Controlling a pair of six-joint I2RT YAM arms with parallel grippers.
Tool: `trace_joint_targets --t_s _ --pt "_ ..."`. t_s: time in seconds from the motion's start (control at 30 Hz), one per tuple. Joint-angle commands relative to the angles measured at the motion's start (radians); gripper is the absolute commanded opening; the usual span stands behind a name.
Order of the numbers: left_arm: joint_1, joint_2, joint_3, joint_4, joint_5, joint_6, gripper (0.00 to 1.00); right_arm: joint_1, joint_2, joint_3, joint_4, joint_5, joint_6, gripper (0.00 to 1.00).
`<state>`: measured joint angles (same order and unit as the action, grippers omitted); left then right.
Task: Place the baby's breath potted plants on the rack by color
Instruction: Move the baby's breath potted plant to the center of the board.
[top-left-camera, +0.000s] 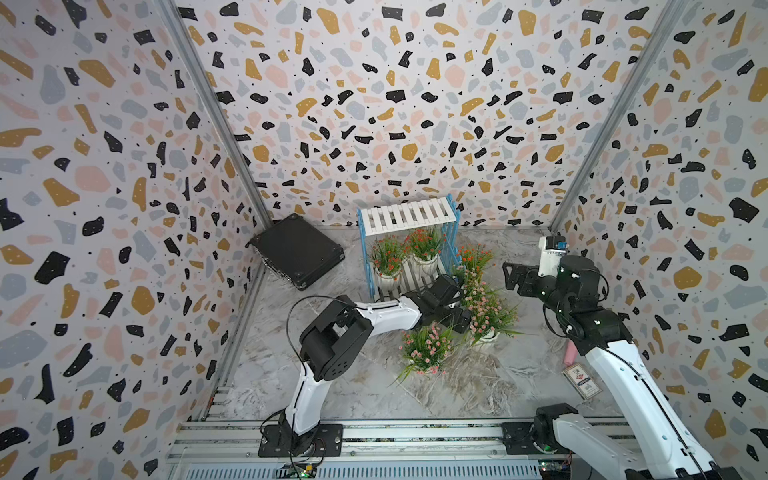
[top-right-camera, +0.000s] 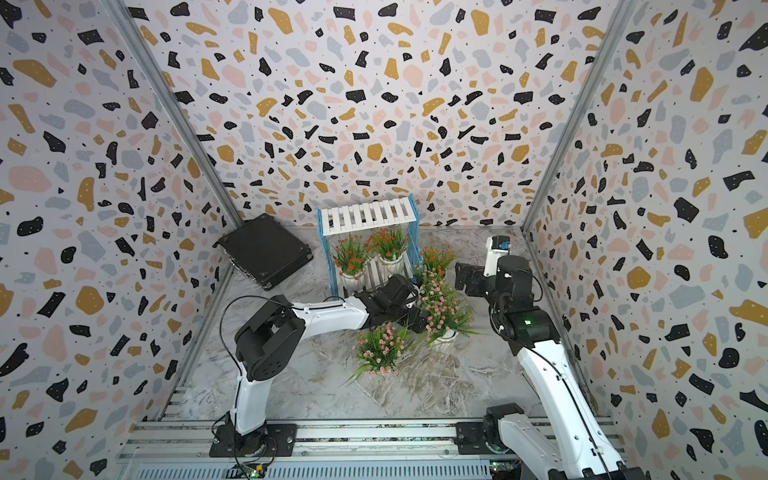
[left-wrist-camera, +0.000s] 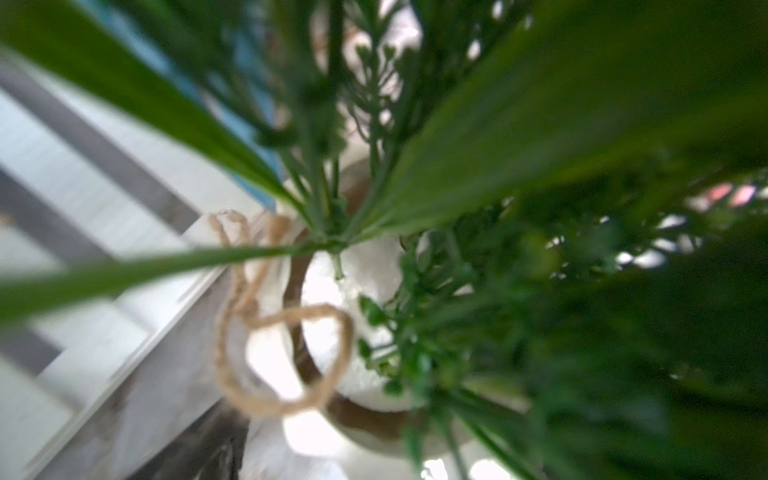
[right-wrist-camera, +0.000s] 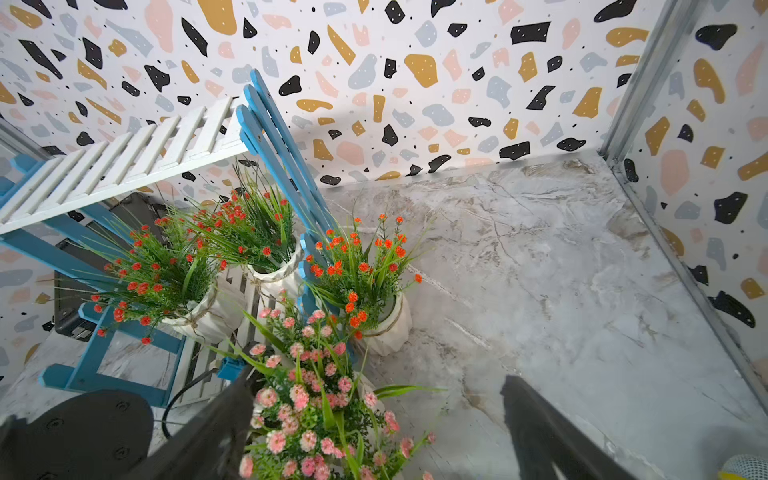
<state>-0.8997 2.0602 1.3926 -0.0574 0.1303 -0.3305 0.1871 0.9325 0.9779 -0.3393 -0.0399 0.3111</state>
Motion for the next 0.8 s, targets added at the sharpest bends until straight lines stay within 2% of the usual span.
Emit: trace_joint_targets --t_s 0.0,0.77 --pt "-0.019 0.022 0.039 0.045 0.037 -0.008 0.97 -0.005 -0.026 0.048 -0.02 0.014 -0.011 0.95" --pt "-0.111 0.2 0.279 0.1 0.193 0.009 0.98 -0.005 -0.032 0.119 -0.074 0.037 -0.036 0.95"
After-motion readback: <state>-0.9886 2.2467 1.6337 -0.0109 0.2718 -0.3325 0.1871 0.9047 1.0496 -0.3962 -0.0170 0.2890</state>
